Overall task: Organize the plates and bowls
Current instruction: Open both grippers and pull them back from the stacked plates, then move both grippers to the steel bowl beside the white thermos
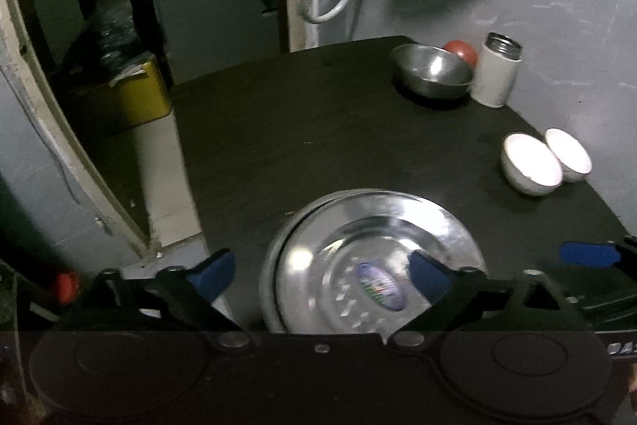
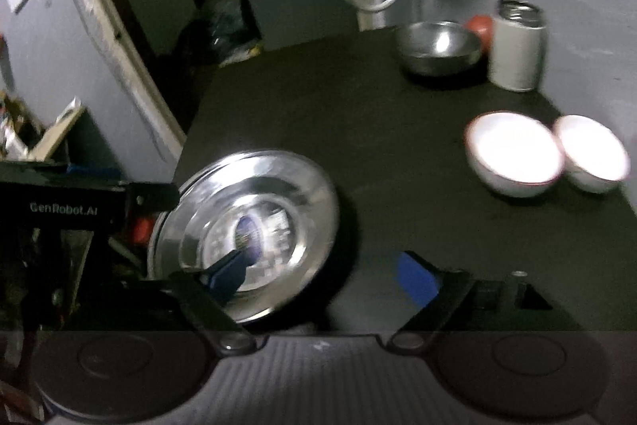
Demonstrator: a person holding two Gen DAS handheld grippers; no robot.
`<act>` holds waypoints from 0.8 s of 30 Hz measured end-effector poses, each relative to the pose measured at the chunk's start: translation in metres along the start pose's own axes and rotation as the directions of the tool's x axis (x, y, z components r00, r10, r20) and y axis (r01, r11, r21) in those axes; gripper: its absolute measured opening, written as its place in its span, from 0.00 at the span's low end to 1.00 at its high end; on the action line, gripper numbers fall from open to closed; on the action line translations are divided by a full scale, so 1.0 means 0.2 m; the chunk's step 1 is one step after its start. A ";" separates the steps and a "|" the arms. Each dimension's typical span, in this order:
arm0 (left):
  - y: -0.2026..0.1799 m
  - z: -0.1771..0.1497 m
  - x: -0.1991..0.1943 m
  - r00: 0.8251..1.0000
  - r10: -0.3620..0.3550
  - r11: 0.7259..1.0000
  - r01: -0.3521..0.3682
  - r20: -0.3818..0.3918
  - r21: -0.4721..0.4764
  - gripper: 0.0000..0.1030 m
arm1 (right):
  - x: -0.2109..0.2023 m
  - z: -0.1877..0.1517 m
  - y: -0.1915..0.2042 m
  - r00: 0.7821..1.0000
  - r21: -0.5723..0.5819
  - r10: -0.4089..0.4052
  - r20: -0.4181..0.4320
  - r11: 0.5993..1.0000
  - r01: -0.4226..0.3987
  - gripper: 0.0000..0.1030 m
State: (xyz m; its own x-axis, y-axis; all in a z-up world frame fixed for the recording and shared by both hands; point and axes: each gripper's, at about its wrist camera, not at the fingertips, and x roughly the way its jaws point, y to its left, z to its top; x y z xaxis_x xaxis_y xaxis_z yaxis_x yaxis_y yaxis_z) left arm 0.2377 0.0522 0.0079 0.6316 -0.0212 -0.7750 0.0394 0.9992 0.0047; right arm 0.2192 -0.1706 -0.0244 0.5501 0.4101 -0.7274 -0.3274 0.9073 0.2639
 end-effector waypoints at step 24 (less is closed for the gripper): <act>-0.34 0.72 0.48 0.997 -0.059 0.996 0.055 0.052 0.076 0.99 | -0.13 0.29 -0.76 0.966 0.253 -0.131 0.222 0.965 0.073 1.00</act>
State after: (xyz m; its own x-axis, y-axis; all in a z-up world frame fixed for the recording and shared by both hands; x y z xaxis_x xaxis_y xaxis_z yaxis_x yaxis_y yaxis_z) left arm 0.4076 -0.0218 0.0238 0.6675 -0.0815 -0.7401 0.1327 0.9911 0.0105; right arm 0.2983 -0.3132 -0.0090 0.7447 0.2983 -0.5970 -0.0817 0.9286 0.3620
